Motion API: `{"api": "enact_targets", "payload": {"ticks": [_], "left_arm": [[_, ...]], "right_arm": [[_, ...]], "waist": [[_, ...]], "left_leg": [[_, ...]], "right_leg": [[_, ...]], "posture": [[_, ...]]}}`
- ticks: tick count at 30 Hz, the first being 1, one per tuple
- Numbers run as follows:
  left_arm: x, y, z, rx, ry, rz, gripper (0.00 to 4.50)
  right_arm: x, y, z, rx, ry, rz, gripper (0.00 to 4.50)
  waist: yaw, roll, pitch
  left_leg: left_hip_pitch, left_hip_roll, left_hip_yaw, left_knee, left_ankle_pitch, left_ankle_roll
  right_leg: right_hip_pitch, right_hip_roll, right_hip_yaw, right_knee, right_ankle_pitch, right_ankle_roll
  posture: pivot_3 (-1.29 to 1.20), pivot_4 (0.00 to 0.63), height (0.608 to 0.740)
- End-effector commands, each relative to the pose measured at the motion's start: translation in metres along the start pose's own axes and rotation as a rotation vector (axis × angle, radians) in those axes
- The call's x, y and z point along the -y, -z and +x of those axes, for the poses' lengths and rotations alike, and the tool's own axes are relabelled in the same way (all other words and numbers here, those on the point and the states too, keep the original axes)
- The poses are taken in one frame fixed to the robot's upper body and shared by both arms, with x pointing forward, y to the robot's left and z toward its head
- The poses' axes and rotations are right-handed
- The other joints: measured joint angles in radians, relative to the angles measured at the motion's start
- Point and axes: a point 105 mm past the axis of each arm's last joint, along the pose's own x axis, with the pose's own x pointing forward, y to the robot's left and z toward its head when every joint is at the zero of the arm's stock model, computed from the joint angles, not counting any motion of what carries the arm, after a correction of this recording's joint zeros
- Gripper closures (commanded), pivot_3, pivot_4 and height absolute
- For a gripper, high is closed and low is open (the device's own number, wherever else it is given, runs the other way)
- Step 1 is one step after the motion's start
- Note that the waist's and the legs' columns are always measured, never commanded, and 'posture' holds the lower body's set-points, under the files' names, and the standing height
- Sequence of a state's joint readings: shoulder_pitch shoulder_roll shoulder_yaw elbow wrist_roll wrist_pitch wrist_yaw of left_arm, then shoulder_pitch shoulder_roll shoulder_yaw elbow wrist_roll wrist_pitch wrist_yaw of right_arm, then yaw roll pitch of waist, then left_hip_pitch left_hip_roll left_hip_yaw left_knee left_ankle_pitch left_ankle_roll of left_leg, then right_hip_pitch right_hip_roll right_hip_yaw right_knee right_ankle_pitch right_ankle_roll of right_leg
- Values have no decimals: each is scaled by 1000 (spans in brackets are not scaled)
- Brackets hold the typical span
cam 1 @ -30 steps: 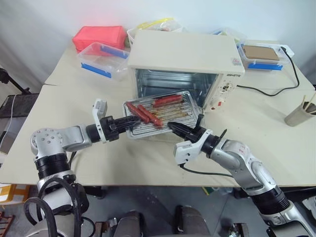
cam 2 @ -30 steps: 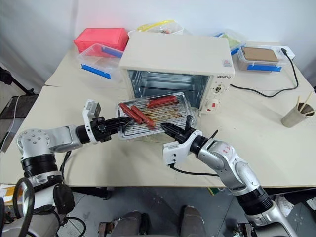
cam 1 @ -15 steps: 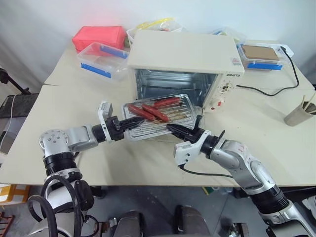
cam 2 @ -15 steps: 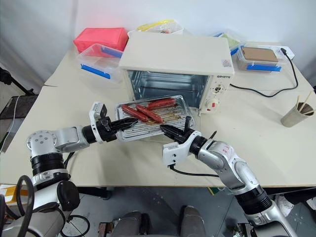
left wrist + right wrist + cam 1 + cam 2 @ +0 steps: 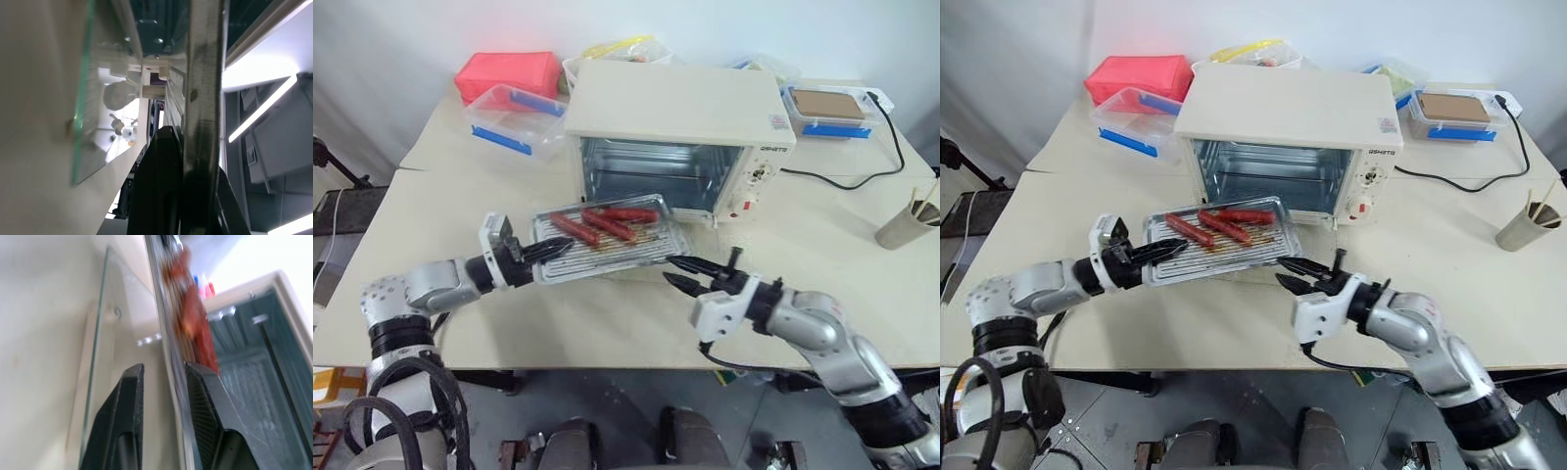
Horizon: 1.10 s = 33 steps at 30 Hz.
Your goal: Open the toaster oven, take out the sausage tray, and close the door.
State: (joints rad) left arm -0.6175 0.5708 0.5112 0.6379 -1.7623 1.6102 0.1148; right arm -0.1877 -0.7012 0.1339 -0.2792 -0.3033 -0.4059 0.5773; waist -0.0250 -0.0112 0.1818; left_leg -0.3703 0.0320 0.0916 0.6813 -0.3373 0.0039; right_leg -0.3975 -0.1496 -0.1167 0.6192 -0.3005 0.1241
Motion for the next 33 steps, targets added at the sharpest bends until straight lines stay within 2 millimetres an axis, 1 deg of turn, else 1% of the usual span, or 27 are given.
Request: {"api": "enact_targets", "payload": {"ticks": [1,3,6,7,9,11,13,15,18,21,23,25,27,29,31,33], "left_arm": [[15,2,-19,39,73,37,4500],[9,2,-39,111,61,29,4500],[6,4,-62,205,69,39,4500],[5,6,-70,238,76,43,4500],[-1,11,-83,300,66,45,4500],[-7,16,-93,360,53,39,4500],[-14,21,-102,427,42,31,4500],[-20,25,-110,509,36,21,4500],[-22,29,-114,583,45,24,4500],[-23,32,-118,667,56,27,4500],[-23,31,-122,741,74,26,4500],[-21,30,-126,826,96,26,4500],[-20,29,-131,909,112,21,4500],[-21,32,-131,931,105,14,4500],[-20,30,-131,980,119,1,4500],[-21,35,-125,947,106,6,4500]], "right_arm": [[16,12,-24,-23,66,13,3156],[14,31,-41,-62,64,55,3540],[10,51,-59,-96,68,154,4347],[6,58,-63,-108,51,222,4434],[0,71,-69,-128,45,336,4434],[-9,79,-71,-141,13,441,4434],[-18,85,-70,-150,-25,527,4434],[-26,91,-64,-154,-47,620,4434],[-30,95,-54,-142,-48,722,4434],[-38,93,-45,-115,-92,791,4434],[-37,91,-38,-83,-75,834,4434],[-32,83,-31,-31,-63,867,4434],[-22,71,-24,56,-31,901,4434],[-13,65,-23,98,-1,917,4434],[1,59,-25,153,57,905,4434],[23,54,-27,202,161,922,4434]], "waist": [[0,0,0],[0,0,0],[-1,0,0],[-1,0,0],[-2,0,0],[-2,0,0],[-2,0,0],[-1,0,0],[-1,0,0],[1,0,0],[2,0,0],[2,0,0],[3,0,0],[2,0,0],[4,0,0],[10,0,0]], "left_leg": [[0,0,0,0,0,0],[1,0,0,0,0,0],[2,1,1,0,0,0],[2,1,1,0,0,0],[2,1,2,0,0,0],[2,1,2,0,0,0],[2,1,2,0,0,0],[2,3,2,0,0,0],[3,5,2,1,-1,0],[3,5,2,1,-1,0],[2,4,2,1,-1,0],[2,4,3,1,-1,0],[2,2,3,1,-2,0],[2,2,2,1,-2,0],[2,2,2,1,-2,0],[2,1,3,1,-2,1]], "right_leg": [[0,0,0,0,0,0],[0,0,1,0,0,0],[0,0,2,0,0,0],[0,0,2,0,0,0],[1,0,2,-1,0,0],[1,0,2,-1,0,0],[1,0,3,-1,0,0],[1,0,3,-1,0,0],[2,0,3,-1,0,0],[2,0,4,-1,0,0],[2,0,4,-1,0,0],[2,0,4,-1,0,0],[2,0,4,-1,0,0],[2,0,4,-2,0,0],[2,0,4,-2,0,0],[2,0,4,-2,0,0]], "posture": [[0,150,740],[0,150,740],[0,150,740],[0,150,740],[0,150,740],[0,150,740],[0,150,740],[0,150,740],[0,150,740],[0,150,740],[0,150,740],[0,150,740],[0,150,740],[0,150,740],[0,150,740],[0,150,740]]}}
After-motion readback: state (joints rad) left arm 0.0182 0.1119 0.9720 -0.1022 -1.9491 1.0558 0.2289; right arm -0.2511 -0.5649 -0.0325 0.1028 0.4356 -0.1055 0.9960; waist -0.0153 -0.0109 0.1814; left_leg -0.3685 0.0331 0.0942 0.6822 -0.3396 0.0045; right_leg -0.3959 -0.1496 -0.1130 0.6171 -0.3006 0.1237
